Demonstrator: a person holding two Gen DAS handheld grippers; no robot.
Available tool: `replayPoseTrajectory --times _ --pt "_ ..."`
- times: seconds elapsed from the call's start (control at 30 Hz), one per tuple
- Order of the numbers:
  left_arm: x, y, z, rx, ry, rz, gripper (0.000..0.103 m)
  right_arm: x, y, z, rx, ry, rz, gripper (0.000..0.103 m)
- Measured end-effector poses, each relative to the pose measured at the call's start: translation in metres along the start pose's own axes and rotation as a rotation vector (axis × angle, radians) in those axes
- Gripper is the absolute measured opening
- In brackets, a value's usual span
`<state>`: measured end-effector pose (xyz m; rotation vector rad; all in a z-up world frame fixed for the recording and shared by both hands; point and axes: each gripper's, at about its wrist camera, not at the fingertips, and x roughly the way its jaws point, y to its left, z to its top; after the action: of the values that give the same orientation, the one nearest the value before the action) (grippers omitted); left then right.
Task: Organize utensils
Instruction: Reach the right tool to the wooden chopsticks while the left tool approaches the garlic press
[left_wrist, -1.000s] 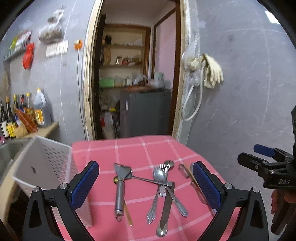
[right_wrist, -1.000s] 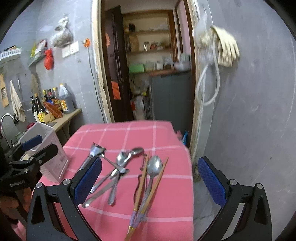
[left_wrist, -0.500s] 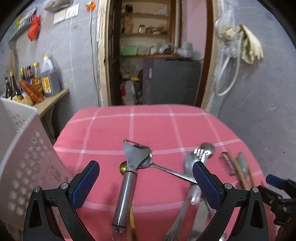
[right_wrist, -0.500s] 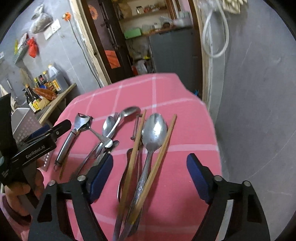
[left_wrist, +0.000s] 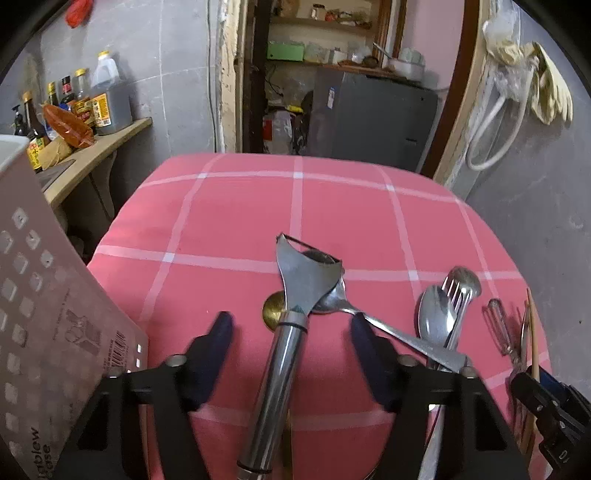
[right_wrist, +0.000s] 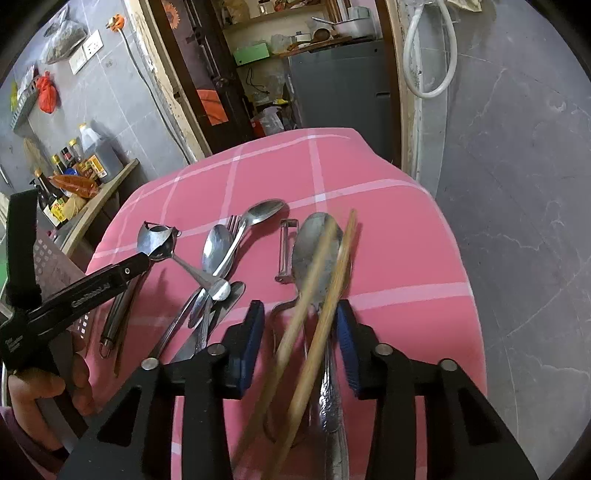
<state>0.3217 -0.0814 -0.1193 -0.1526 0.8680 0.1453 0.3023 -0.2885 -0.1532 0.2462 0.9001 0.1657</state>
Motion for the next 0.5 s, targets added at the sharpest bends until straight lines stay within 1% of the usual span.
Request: replayPoseTrajectory --times 0.03,0.13,0.27,0.33,0.5 --pt "0.001 -0.001 -0.001 0.008 0.008 -0.001 0.049 -0.002 -0.003 -0.001 0.005 0.000 0.005 0.030" --pt "0.003 -0.004 -0.002 0.025 0.031 -0.005 0.037 -0.004 -0.009 -0.001 0.034 0.007 0.036 0.027" --pt "0.004 -0.005 -0.003 0.040 0.054 -0.006 0.029 -0.005 -0.024 -0.002 0.103 0.020 0.096 0.022" --pt "0.003 -0.003 -0.002 0.035 0.064 -0.014 0.019 -0.006 -0.029 -0.003 0.126 0.024 0.124 0.020" --pt "0.000 -0.006 -0.007 0.036 0.105 -0.069 0.018 -0.008 -0.033 -0.009 0.172 0.035 0.174 0.015"
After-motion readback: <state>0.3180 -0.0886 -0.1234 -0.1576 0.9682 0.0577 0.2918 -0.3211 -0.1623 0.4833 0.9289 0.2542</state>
